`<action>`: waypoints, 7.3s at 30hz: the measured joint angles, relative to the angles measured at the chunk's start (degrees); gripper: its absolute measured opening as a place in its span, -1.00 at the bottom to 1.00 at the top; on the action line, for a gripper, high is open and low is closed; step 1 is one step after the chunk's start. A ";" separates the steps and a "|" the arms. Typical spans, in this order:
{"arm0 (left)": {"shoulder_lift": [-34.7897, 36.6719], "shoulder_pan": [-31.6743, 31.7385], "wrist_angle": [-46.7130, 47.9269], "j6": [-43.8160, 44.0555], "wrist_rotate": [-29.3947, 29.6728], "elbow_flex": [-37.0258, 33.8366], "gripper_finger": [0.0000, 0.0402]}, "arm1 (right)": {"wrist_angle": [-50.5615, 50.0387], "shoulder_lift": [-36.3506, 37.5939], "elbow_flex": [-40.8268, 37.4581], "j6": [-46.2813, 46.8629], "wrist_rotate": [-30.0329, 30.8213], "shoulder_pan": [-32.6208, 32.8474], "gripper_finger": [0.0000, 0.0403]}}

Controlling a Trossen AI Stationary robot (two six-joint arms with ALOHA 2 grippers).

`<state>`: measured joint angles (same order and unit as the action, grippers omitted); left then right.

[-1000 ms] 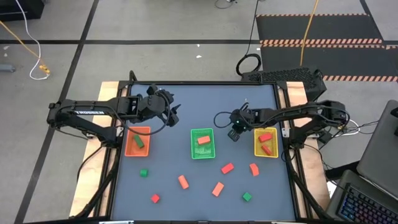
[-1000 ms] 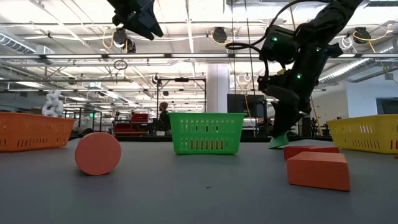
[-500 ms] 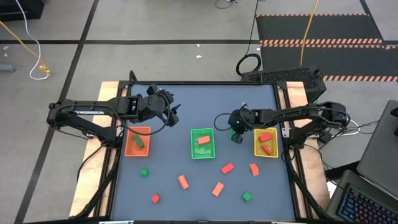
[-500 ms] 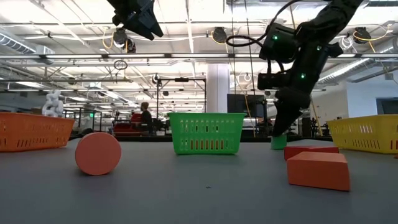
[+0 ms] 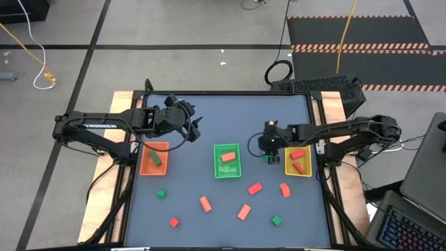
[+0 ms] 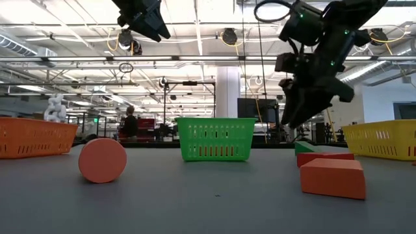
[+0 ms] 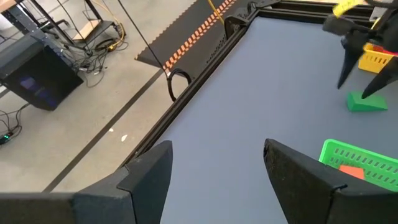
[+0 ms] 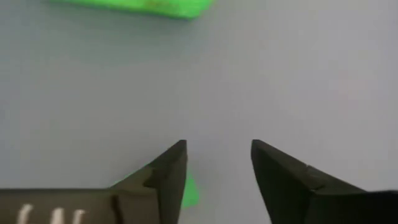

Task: Sort & place blocks by color
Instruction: Put the green block into the orange bin

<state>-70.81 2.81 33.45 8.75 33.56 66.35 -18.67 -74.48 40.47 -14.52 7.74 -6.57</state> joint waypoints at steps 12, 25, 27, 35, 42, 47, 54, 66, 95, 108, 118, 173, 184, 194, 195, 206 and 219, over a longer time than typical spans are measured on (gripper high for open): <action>0.00 0.00 0.26 0.02 0.00 0.00 0.26 | -2.17 -0.34 0.09 51.84 -4.03 1.33 0.11; 0.00 0.00 0.20 0.01 0.00 0.02 0.26 | -9.09 -1.03 0.09 55.87 -0.12 2.56 0.08; 0.00 0.00 0.22 0.02 0.00 0.02 0.26 | -8.95 -1.98 0.11 55.75 -0.33 2.56 0.08; 0.00 0.00 0.20 0.00 0.00 0.02 0.26 | -6.44 -6.76 0.11 55.14 -2.13 2.56 0.08; 0.00 0.00 0.20 0.00 0.00 0.02 0.26 | -4.82 -9.41 0.18 53.59 -3.22 2.56 0.07; 0.00 0.00 0.22 0.00 -0.02 0.02 0.26 | -4.88 -10.47 0.29 51.83 -2.88 2.56 -0.07; 0.00 0.00 0.22 0.00 -0.01 0.02 0.26 | -2.17 -9.28 0.16 47.82 -3.40 2.54 -0.39; 0.00 -0.04 -3.51 -4.29 -0.15 0.02 0.26 | 21.42 2.84 0.13 28.28 -3.48 2.56 -0.39; -4.68 1.49 -56.58 -11.64 -34.14 -15.30 0.26 | 63.02 4.85 0.14 2.67 -14.34 2.58 -0.39; -10.27 1.43 -60.74 -12.96 -39.67 -14.27 0.26 | 67.26 1.23 0.16 1.80 -15.36 2.16 -0.39; -10.69 0.80 -61.87 -14.23 -39.76 -14.27 0.26 | 68.11 0.53 0.16 1.88 -15.31 2.16 -0.39; -15.76 -0.24 -71.06 -16.85 -35.95 -14.27 -0.36 | 73.89 -3.15 0.18 6.27 -15.20 2.14 -0.11; -11.46 -0.24 -64.07 -18.85 -34.39 -14.33 -0.36 | 71.48 -3.19 0.20 5.67 -15.01 2.14 0.01; -2.37 -0.82 -51.22 -19.59 -25.60 -14.34 -0.36 | 68.35 -3.23 0.09 4.36 -15.06 2.08 0.15; -1.41 -1.06 -50.20 -19.65 -23.71 -14.28 -0.36 | 68.18 -3.27 0.09 4.35 -15.05 2.08 0.15; 9.51 -8.28 -28.62 -12.55 -0.70 -14.19 -0.36 | 65.66 -2.71 0.13 -2.30 -4.04 2.08 0.15; 10.54 -19.56 3.38 25.43 8.33 -14.27 -0.36 | 67.65 -2.67 0.13 -17.37 12.03 2.06 0.13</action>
<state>-60.27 -16.75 36.83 34.18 41.89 52.07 48.98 -77.14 40.60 -31.89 19.78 -4.51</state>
